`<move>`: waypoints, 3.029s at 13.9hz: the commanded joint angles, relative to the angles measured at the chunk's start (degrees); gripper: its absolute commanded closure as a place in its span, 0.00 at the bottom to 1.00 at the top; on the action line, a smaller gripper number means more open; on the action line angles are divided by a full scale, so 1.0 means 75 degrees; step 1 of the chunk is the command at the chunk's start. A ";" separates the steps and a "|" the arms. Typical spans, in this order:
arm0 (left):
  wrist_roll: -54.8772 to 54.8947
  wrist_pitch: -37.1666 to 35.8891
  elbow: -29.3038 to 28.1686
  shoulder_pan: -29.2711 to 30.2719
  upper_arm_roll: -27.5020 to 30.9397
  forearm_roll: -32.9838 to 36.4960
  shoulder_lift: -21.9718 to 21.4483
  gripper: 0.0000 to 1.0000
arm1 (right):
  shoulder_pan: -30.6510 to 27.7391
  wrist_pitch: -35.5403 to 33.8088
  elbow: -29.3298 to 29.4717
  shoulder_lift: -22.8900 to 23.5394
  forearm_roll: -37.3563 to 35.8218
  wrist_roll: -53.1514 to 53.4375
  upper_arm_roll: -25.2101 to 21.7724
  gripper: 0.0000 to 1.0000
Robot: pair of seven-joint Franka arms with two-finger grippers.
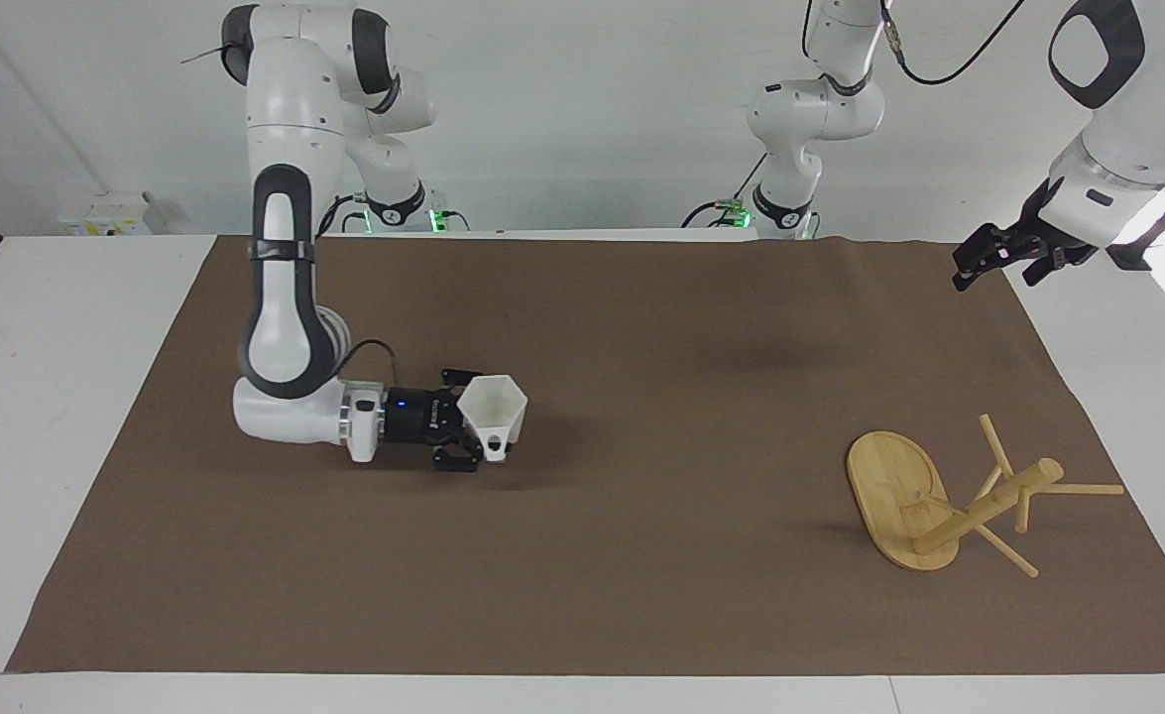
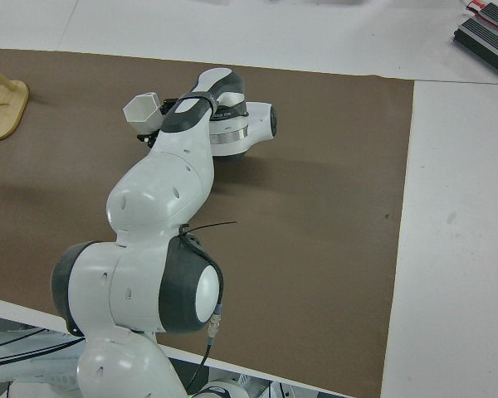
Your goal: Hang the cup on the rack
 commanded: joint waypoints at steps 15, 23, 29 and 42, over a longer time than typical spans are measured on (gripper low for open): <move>-0.6568 0.4440 -0.2571 -0.3849 -0.0165 -0.0254 0.0012 0.00 | 0.2296 0.2090 -0.0083 -0.0129 0.2312 -0.1347 -0.0051 0.59; -0.7085 0.5449 -0.2466 -0.4271 -0.0153 -0.0278 0.0657 0.00 | 0.2307 0.2113 -0.0071 -0.0153 0.2336 -0.1324 -0.0051 0.59; -0.7191 0.5519 -0.2360 -0.4376 -0.0153 -0.0336 0.0763 0.91 | 0.2296 0.2125 -0.0071 -0.0153 0.2382 -0.1312 -0.0051 0.59; -0.7413 0.6000 -0.2056 -0.4447 -0.0130 -0.0524 0.0903 1.00 | 0.2202 0.2113 -0.0071 -0.0165 0.2488 -0.1277 -0.0051 0.00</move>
